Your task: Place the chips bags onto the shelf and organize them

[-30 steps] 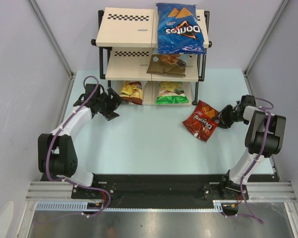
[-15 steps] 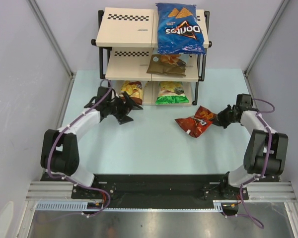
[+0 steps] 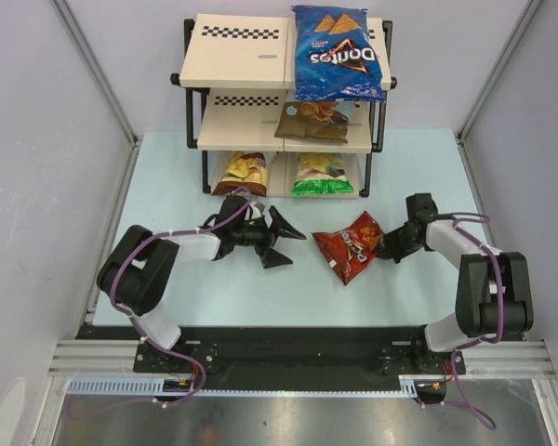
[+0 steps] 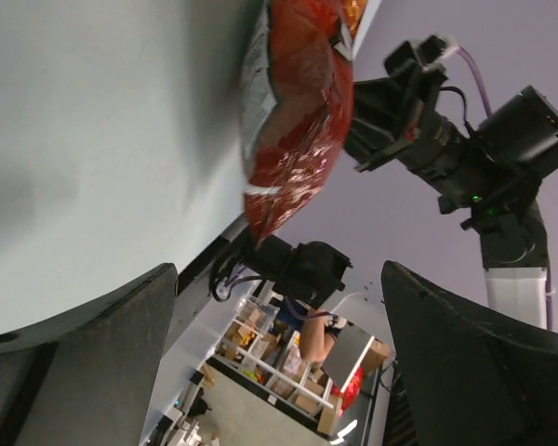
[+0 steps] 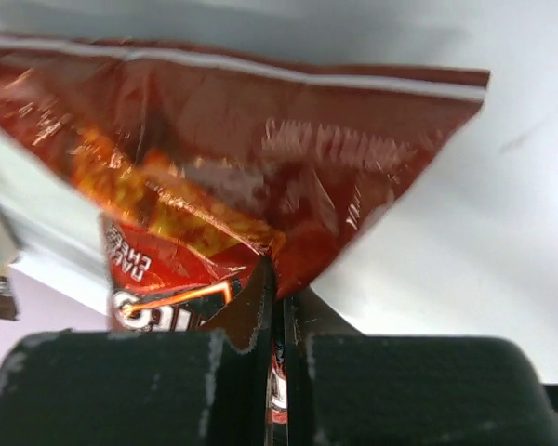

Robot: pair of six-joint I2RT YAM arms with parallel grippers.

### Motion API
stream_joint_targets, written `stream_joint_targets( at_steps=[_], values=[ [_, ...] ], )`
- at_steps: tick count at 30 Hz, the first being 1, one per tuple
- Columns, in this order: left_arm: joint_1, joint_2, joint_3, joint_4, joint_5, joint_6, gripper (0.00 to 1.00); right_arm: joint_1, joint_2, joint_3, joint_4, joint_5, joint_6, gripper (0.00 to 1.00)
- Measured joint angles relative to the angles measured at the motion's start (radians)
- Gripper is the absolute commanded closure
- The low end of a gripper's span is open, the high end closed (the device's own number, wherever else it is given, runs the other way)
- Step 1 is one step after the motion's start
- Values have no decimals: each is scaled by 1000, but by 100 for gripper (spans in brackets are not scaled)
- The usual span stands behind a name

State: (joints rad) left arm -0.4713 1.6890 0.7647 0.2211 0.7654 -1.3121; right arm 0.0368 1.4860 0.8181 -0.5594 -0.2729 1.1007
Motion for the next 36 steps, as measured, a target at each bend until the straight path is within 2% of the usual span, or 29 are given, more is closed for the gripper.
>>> stream_joint_targets(
  at_steps=[4,13,23,30,36],
  values=[
    [-49,45,-2,99,8,-62,5,89,0,-34,11,1,74,100],
    [-88,152,56,38,-3,-29,5,166,-34,-51,62,-19,211,100],
    [-92,207,109,74,-7,-24,5,286,-39,-52,74,8,335,99],
    [-93,208,129,105,-4,-27,7,330,-29,-52,101,3,389,99],
    [-91,206,114,219,29,-94,6,341,-23,-52,109,3,418,99]
  ],
)
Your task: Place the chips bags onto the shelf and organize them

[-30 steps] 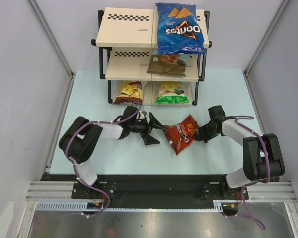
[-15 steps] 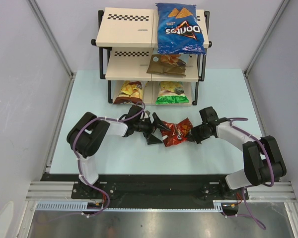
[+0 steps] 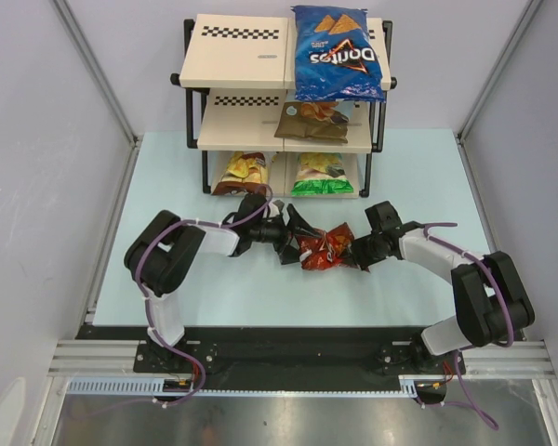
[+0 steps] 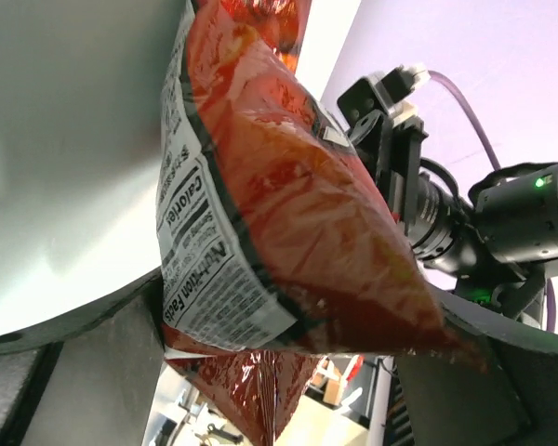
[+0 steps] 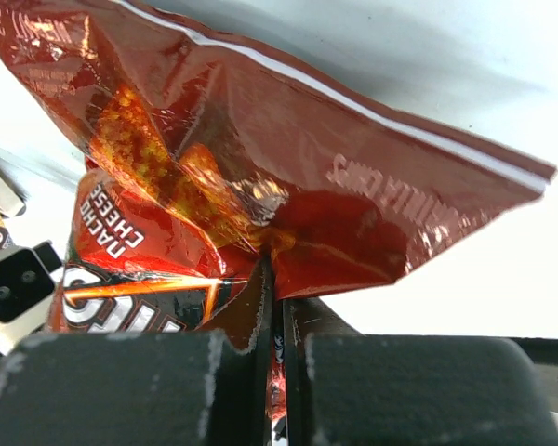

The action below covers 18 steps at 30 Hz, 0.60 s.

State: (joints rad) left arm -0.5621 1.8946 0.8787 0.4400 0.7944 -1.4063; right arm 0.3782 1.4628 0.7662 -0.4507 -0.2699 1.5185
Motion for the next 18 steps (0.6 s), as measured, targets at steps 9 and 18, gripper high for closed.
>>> stream_joint_targets(
  at_steps=[9,18],
  values=[
    [17,-26,23,-76,34,45,5,23,48,0,48,-15,33,100],
    [-19,61,50,9,71,-8,10,28,55,0,71,-15,90,100]
  ],
)
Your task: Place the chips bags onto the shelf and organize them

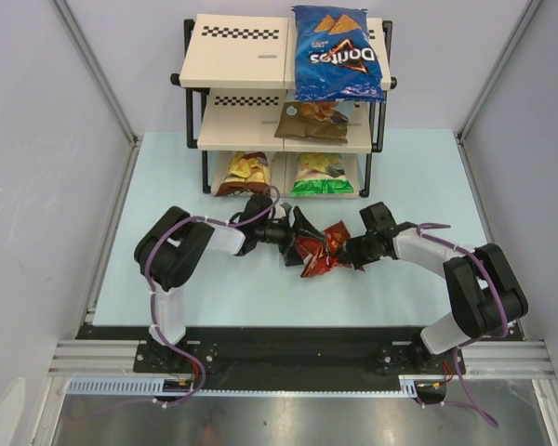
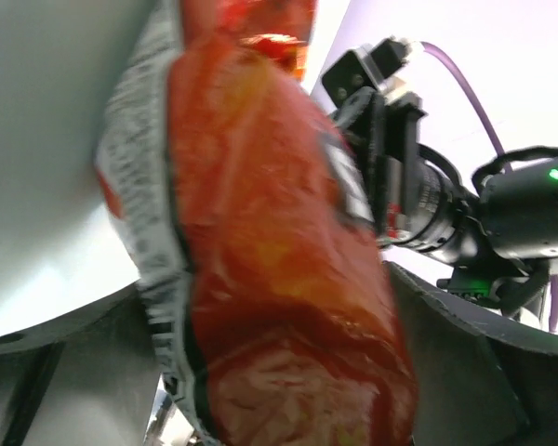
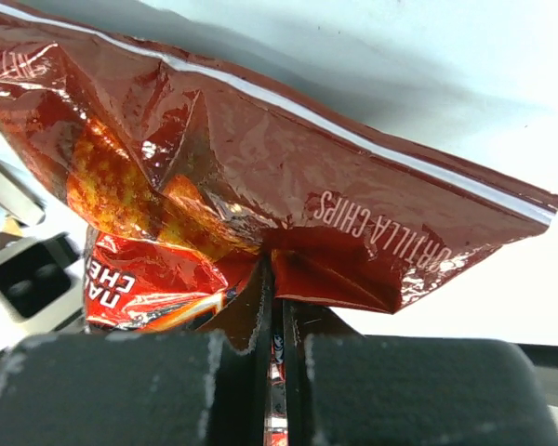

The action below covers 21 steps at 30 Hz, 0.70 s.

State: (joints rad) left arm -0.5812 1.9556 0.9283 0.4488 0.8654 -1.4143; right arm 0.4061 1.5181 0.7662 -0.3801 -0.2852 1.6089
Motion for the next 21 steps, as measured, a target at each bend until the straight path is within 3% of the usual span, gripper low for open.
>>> stream_joint_targets(
  at_steps=[3,9,10,13,16,21],
  values=[
    [-1,17,-27,33,3,-31,20,0,-6,-1,7,-3,30,100],
    [3,21,-29,24,2,-27,65,-5,-53,-5,0,-14,80,100],
    [5,21,-29,18,2,-29,81,-8,-63,-5,-4,-14,84,100],
    [19,15,-33,2,3,-23,97,-41,-123,-10,-33,-10,90,96],
    [27,-1,-34,23,24,-29,100,-76,-183,-13,-69,-9,87,68],
    [31,-13,-34,20,33,-27,100,-158,-264,-13,-120,-27,61,50]
  ],
)
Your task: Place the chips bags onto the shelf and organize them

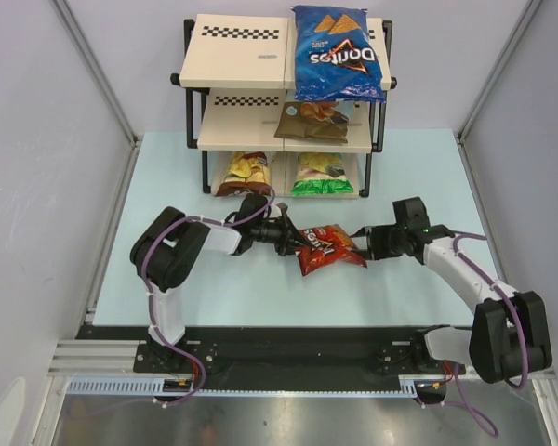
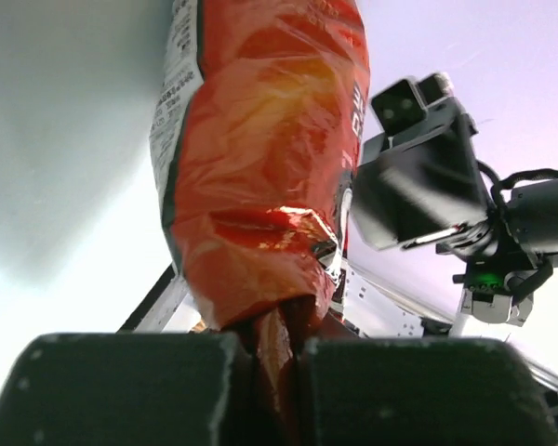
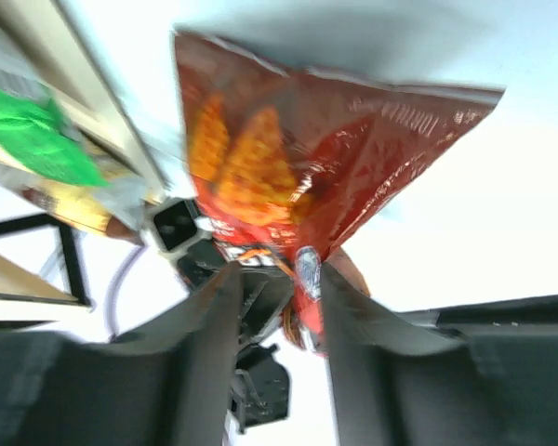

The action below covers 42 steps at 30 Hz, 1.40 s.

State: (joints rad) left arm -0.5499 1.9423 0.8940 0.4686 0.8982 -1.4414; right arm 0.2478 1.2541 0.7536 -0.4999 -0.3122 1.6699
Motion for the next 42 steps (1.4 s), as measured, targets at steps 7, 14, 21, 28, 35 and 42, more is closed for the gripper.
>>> stream_joint_targets(
  at_steps=[7,14,21,28,35,42],
  values=[
    [39,-10,91,-230,29,116,100,-157,-48,0,-50,-11,-76,40],
    [87,-126,135,-403,18,221,100,-269,-42,0,-79,-11,-148,40],
    [125,-251,171,-492,-6,246,100,-335,19,0,-55,-20,-175,40],
    [147,-301,268,-575,-7,263,100,-343,109,0,23,-52,-176,41],
    [255,-358,511,-774,-40,336,100,-355,161,0,120,-82,-154,41],
    [398,-474,608,-859,-97,369,100,-375,210,0,218,-107,-121,42]
  ],
)
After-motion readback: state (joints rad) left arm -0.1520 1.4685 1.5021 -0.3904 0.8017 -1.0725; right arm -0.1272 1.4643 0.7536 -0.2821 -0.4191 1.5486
